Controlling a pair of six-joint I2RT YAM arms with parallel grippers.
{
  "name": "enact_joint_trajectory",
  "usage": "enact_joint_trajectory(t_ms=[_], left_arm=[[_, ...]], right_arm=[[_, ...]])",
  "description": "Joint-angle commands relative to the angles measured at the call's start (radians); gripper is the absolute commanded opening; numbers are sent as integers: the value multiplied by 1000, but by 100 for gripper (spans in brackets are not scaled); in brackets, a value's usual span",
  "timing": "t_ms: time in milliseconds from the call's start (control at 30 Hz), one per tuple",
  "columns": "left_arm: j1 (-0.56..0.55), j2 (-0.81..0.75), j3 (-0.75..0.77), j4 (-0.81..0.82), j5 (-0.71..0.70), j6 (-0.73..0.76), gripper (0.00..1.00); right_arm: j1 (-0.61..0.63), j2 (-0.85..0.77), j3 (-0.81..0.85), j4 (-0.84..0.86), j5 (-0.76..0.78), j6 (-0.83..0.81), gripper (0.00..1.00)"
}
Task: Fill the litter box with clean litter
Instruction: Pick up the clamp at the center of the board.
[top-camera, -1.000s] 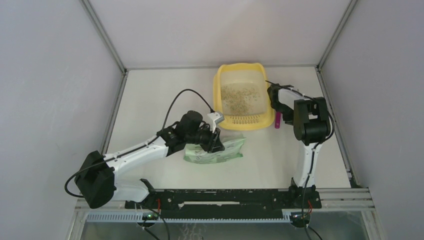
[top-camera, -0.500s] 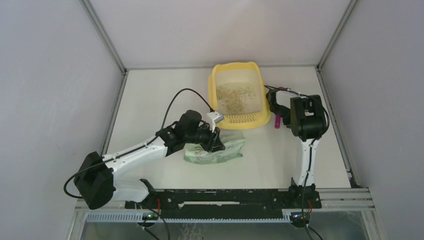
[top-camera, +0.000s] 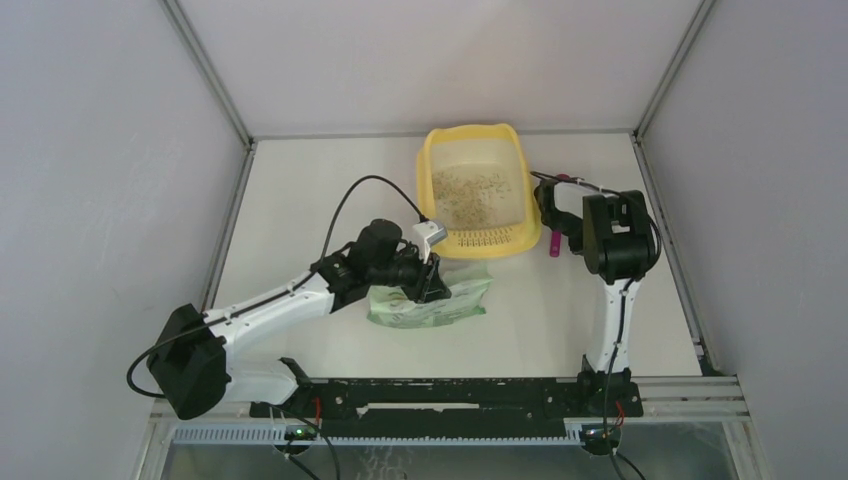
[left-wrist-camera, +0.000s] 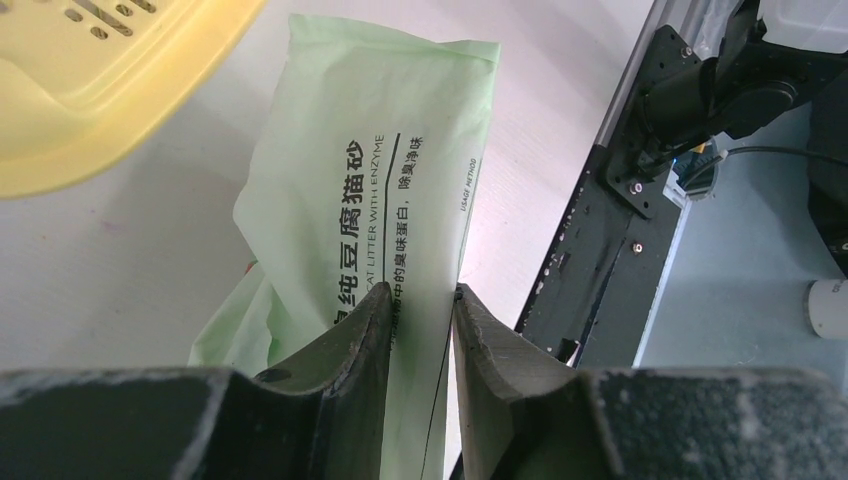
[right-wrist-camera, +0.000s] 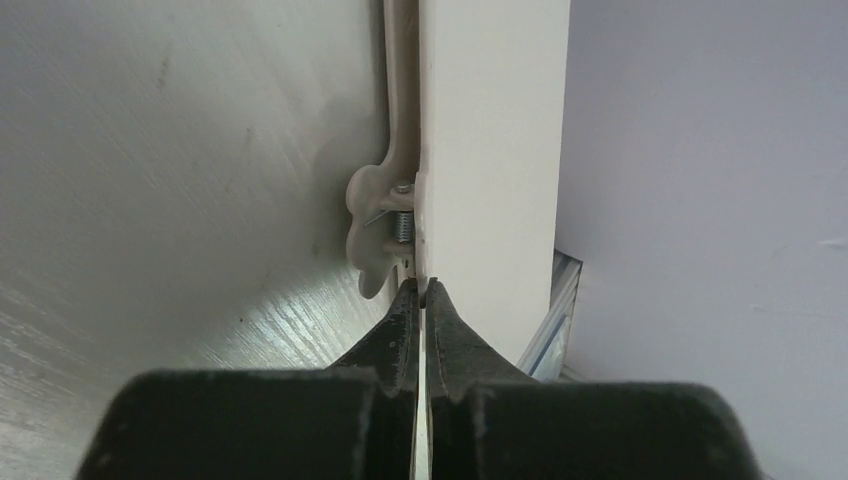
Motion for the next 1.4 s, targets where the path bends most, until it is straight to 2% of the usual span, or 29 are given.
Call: enact_joint_trajectory(t_ms=[0, 233, 433, 700, 900, 1033, 1067, 1233, 1367], left_arm=[[6, -46, -29, 54, 34, -14, 33], [13, -54, -24, 49, 31, -23, 33], [27, -61, -23, 44, 11, -34, 34], [35, -81, 6, 7, -29, -37, 40], [38, -64, 9, 4, -35, -33, 42], [52, -71, 12, 3, -38, -33, 47], [58, -74, 14, 3, -32, -34, 48], [92, -107, 29, 5, 1, -43, 72], [116, -147, 30, 19, 28, -63, 76]], right_arm=[[-1, -94, -22, 29, 5, 21, 0], [45, -293, -88, 46, -53, 41, 0], [88, -491, -154, 72, -224, 44, 0], [197, -732, -155, 30, -399, 19, 0], [299, -908, -149, 17, -684, -3, 0], [318, -1003, -120, 17, -854, -11, 0], [318, -1025, -121, 31, -921, -10, 0], [322, -1062, -133, 129, -1226, -2, 0], [325, -1061, -141, 220, -1404, 15, 0]])
